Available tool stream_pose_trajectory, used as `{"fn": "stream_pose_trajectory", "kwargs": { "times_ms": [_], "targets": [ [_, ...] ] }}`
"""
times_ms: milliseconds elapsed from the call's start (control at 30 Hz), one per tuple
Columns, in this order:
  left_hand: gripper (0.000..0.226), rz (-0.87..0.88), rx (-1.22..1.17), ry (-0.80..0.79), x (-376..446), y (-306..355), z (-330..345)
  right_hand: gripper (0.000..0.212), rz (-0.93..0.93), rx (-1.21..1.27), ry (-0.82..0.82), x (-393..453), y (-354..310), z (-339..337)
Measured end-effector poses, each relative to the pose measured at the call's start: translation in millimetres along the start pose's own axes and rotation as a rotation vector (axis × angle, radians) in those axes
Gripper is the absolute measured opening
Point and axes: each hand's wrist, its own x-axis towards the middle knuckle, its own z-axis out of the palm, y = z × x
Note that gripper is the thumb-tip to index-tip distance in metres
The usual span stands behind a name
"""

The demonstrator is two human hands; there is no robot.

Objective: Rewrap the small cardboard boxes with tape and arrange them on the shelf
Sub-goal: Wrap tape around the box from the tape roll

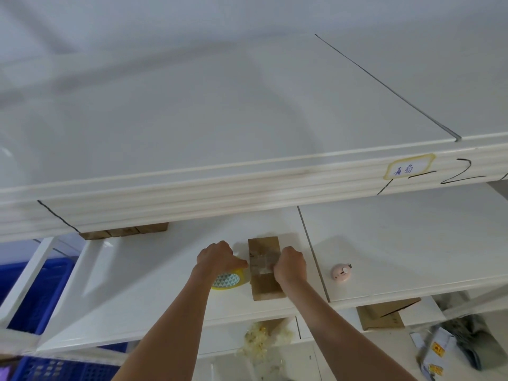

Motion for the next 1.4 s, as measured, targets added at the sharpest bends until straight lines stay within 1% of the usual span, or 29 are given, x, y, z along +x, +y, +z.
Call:
{"fn": "stream_pose_trajectory", "kwargs": {
  "times_ms": [100, 167, 300, 367, 400, 433, 500, 533, 567, 600, 633, 667, 700, 800, 933, 1033, 1067, 1167, 1233, 1300, 1400],
  "targets": [
    [0.062, -0.017, -0.04, -0.017, -0.4, -3.5, -1.4, 0.024, 0.067, 0.047, -0.021, 5.1, 5.0, 2.4],
    [0.06, -0.016, -0.057, -0.03, 0.1, -7.5, -0.8, 0.03, 0.098, 0.076, -0.064, 7.7, 6.5, 2.9],
    [0.057, -0.01, -0.066, -0.029, -1.5, -10.9, -0.6, 0.021, 0.101, 0.07, -0.101, 9.4, 5.3, 2.2],
    [0.056, -0.011, -0.076, -0.026, -3.2, -11.1, -1.7, 0.015, 0.082, 0.004, -0.11, 7.9, 2.0, 3.2],
    [0.056, -0.013, -0.079, -0.025, -4.2, -11.2, -2.0, 0.014, 0.071, -0.048, -0.096, 4.9, -1.9, 4.1],
    [0.057, -0.017, -0.084, -0.025, -4.7, -11.4, -1.6, 0.019, 0.053, -0.091, -0.057, 2.0, -6.6, 5.7],
    [0.06, -0.025, -0.087, -0.024, -5.1, -11.1, -0.3, 0.041, -0.025, -0.143, 0.046, -4.1, -17.5, 10.2],
    [0.062, -0.027, -0.081, -0.025, -5.6, -10.2, 0.0, 0.048, -0.081, -0.164, 0.081, -6.6, -22.6, 13.1],
    [0.062, -0.026, -0.072, -0.028, -6.0, -9.3, 0.2, 0.044, -0.125, -0.196, 0.085, -8.9, -28.0, 16.8],
    [0.061, -0.02, -0.063, -0.031, -6.4, -8.2, 0.2, 0.033, -0.144, -0.222, 0.071, -10.4, -33.6, 20.3],
    [0.06, -0.014, -0.059, -0.036, -6.6, -7.4, 0.0, 0.024, -0.136, -0.237, 0.049, -11.2, -38.2, 23.7],
    [0.059, -0.005, -0.054, -0.038, -6.2, -6.9, 0.0, 0.023, -0.111, -0.246, 0.025, -11.0, -41.7, 27.1],
    [0.059, -0.003, -0.052, -0.042, -5.9, -6.8, -0.4, 0.026, -0.079, -0.255, -0.002, -9.5, -44.2, 30.8],
    [0.062, -0.013, -0.073, -0.051, -4.7, -9.8, -2.2, 0.041, -0.013, -0.289, -0.05, -5.8, -49.3, 39.8],
    [0.063, -0.015, -0.133, -0.074, -3.7, -18.2, -3.5, 0.054, 0.02, -0.305, -0.052, -4.4, -48.3, 47.9],
    [0.06, -0.003, -0.182, -0.081, -4.0, -23.8, -2.5, 0.08, 0.067, -0.253, -0.036, -4.1, -46.2, 50.2],
    [0.06, 0.003, -0.187, -0.083, -3.9, -25.1, -2.4, 0.085, 0.082, -0.206, -0.023, -3.1, -45.5, 50.2],
    [0.059, 0.03, -0.205, -0.089, -4.5, -27.2, -4.7, 0.088, 0.117, -0.12, -0.006, -1.8, -47.4, 47.2],
    [0.057, 0.064, -0.236, -0.1, -3.5, -28.5, -6.1, 0.087, 0.151, -0.136, 0.002, -1.9, -49.9, 45.0],
    [0.055, 0.086, -0.315, -0.117, -2.9, -31.8, -10.2, 0.084, 0.179, -0.168, 0.011, -2.1, -51.9, 45.7],
    [0.045, 0.105, -0.428, -0.153, -1.3, -42.0, -16.8, 0.087, 0.203, -0.188, 0.009, -0.2, -53.0, 49.3]
  ]
}}
